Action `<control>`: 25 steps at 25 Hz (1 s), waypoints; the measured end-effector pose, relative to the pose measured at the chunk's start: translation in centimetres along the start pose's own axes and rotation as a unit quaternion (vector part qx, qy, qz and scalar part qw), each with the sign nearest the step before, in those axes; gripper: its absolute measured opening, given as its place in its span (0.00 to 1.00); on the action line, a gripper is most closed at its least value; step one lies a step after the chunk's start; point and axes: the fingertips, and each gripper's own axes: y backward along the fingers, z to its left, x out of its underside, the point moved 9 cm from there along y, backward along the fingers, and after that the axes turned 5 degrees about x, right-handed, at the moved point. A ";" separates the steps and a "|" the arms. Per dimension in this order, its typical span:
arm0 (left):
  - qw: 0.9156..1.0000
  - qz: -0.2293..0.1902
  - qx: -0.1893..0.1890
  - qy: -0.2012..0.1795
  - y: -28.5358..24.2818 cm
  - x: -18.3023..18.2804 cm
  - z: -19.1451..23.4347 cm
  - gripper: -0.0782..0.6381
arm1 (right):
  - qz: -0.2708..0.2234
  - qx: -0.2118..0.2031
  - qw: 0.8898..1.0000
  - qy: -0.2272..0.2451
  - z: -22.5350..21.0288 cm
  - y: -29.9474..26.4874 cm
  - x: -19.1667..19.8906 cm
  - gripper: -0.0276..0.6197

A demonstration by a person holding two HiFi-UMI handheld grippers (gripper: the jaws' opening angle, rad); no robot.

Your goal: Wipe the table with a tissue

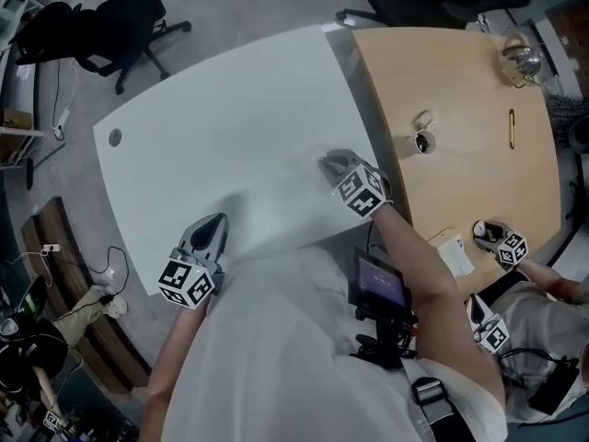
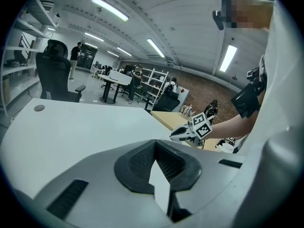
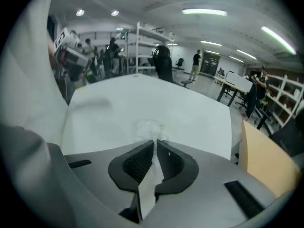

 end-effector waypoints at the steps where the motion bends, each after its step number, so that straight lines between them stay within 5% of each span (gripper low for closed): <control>1: 1.000 -0.001 0.002 -0.001 0.0 0.0 0.0 0.12 | -0.022 -0.007 0.999 -0.040 0.0 0.4 -0.4 0.09; 5: 1.000 -0.006 0.011 -0.007 0.0 0.3 -0.2 0.12 | -0.097 -0.025 0.979 -0.179 0.0 2.1 -1.0 0.09; 8: 1.000 -0.013 0.013 -0.013 0.3 0.6 0.0 0.12 | -0.130 -0.031 0.965 -0.226 0.5 3.6 -1.2 0.09; 14: 0.999 -0.020 0.022 -0.027 2.2 2.5 -0.7 0.12 | -0.173 -0.033 0.952 -0.250 4.4 7.2 -1.2 0.09; 25: 0.998 -0.044 0.009 -0.037 8.4 7.4 -4.9 0.12 | -0.216 -0.052 0.947 -0.233 13.3 11.7 -1.3 0.09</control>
